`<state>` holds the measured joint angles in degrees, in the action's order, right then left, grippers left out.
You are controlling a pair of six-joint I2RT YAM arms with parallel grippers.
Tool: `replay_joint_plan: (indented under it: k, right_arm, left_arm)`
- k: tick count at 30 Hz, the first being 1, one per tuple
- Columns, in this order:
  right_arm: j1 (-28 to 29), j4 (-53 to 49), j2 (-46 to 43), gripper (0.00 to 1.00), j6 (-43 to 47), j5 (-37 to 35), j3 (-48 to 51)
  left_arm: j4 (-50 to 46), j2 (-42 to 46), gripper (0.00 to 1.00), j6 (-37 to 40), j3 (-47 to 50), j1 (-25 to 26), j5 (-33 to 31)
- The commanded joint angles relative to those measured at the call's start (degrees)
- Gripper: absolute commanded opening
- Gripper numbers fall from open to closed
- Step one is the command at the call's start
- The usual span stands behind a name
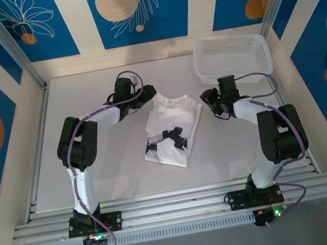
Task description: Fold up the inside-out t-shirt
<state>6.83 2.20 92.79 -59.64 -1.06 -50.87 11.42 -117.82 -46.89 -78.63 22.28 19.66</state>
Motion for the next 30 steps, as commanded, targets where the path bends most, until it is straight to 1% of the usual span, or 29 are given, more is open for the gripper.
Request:
replay_joint_plan:
  k: [1, 3, 5, 7, 9, 12, 14, 17, 21, 23, 27, 30]
  right_arm:
    - [1.6, -1.9, -7.5, 0.49, 8.8, 3.1, 3.7]
    - [3.7, -0.2, -9.6, 0.56, 13.2, 4.1, 7.2]
    - [5.7, -0.5, -8.6, 0.64, 16.1, 3.9, 9.1]
    - [5.9, -2.2, -4.7, 0.66, 17.6, 3.5, 8.0]
    - [5.2, -4.4, 0.0, 0.67, 19.5, 4.2, 4.8]
    - [4.6, -7.5, 5.9, 0.70, 23.2, 7.9, -1.6]
    - [4.7, -6.8, 8.2, 0.70, 25.0, 9.5, -4.0]
    - [4.6, -6.5, 11.1, 0.70, 26.0, 8.7, -6.9]
    - [4.4, -8.5, 15.6, 0.69, 26.6, 8.5, -12.1]
    - [4.6, -8.2, 17.3, 0.67, 26.9, 8.4, -13.7]
    - [4.6, -8.7, 19.9, 0.56, 28.2, 11.0, -17.2]
    - [4.7, -8.2, 20.5, 0.46, 29.1, 15.0, -18.7]
  left_arm:
    - [-6.3, 7.1, 0.65, 6.6, 0.3, -0.9, -1.4]
    - [-11.3, 9.7, 0.67, 9.2, 2.3, -0.6, -3.7]
    - [-14.6, 10.5, 0.67, 11.6, 4.1, 0.2, -5.4]
    - [-17.2, 9.4, 0.68, 14.5, 4.4, 1.3, -7.4]
    - [-19.8, 6.8, 0.70, 16.8, 2.5, 2.2, -8.2]
    - [-21.2, 1.9, 0.76, 19.0, -1.8, 2.9, -6.1]
    - [-20.5, -1.3, 0.77, 19.0, -4.8, 3.0, -3.6]
    - [-20.2, -6.2, 0.76, 18.5, -9.7, 3.2, -1.6]
    - [-20.0, -11.0, 0.71, 17.8, -14.9, 3.6, -1.5]
    - [-19.9, -13.8, 0.67, 17.1, -17.6, 3.7, 1.0]
    - [-15.6, -17.5, 0.57, 14.9, -20.6, 4.2, 8.0]
    - [-14.2, -18.2, 0.49, 13.3, -20.7, 4.5, 10.0]
